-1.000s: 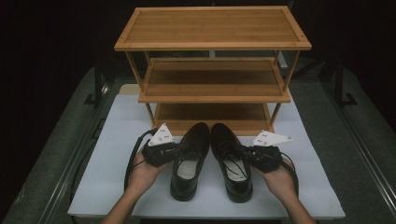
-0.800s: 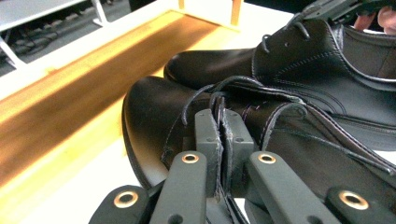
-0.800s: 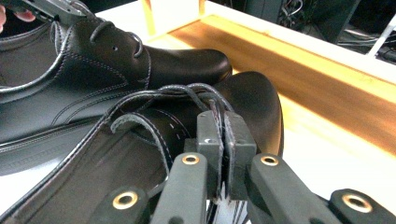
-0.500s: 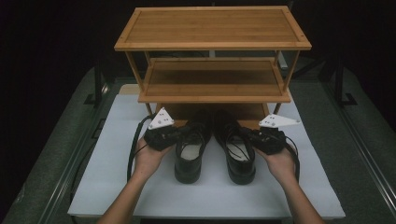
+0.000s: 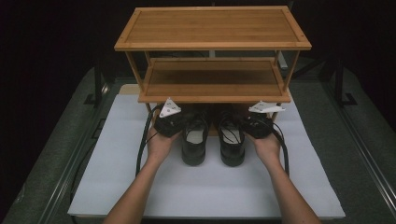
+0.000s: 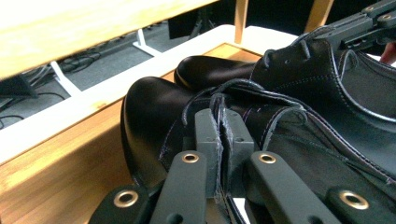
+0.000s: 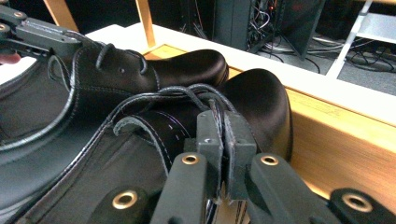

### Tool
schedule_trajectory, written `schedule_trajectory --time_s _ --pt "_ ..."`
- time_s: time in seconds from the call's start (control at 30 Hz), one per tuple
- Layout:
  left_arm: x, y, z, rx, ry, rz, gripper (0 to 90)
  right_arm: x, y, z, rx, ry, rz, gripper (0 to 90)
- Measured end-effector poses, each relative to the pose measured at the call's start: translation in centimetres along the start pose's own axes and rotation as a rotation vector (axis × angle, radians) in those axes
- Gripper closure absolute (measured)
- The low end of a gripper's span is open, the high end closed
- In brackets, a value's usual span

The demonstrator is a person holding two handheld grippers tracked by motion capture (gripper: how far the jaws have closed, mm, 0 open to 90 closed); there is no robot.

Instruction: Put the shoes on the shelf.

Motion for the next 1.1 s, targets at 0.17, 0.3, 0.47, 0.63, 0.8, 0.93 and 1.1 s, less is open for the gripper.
schedule_trajectory --time_s 0.17,0.3,0.47,0.63,0.8,0.93,1.1 --pt "0.1 -0.5 0.8 -0.002 0.028 0.006 87.3 0.1 -0.3 1.1 0.0 -0.02 -0.011 86.9" --pt "0.2 -0.9 1.2 0.003 0.032 0.001 87.2 0.1 -0.4 1.9 -0.001 -0.031 -0.011 86.9" --pt "-0.3 -1.3 1.4 0.009 0.01 -0.002 86.9 0.7 -0.8 2.3 0.006 -0.015 -0.009 86.8" --pt "-0.5 -1.2 1.3 0.02 0.006 0.008 86.2 1.1 -0.9 2.2 0.009 -0.019 -0.013 86.5" --pt "-0.5 -1.2 1.1 0.033 0.004 0.023 81.5 1.0 -1.1 1.9 0.008 -0.028 -0.013 82.6" --pt "-0.2 -1.5 0.6 0.025 -0.001 -0.006 78.3 0.8 -1.5 1.4 0.011 -0.038 -0.021 79.2" --pt "0.0 -1.4 0.3 0.02 -0.013 -0.039 66.2 0.5 -1.3 1.0 0.017 -0.033 -0.005 67.4"
Point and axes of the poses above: each handheld gripper's, and its own axes: z roughly forward along the jaws, y roughly out of its top, x roughly to its left, the point moved 2 cm from there along z, roughly forward along the jaws, and after that the axes turned 14 degrees about -x, right-handed, at the moved point
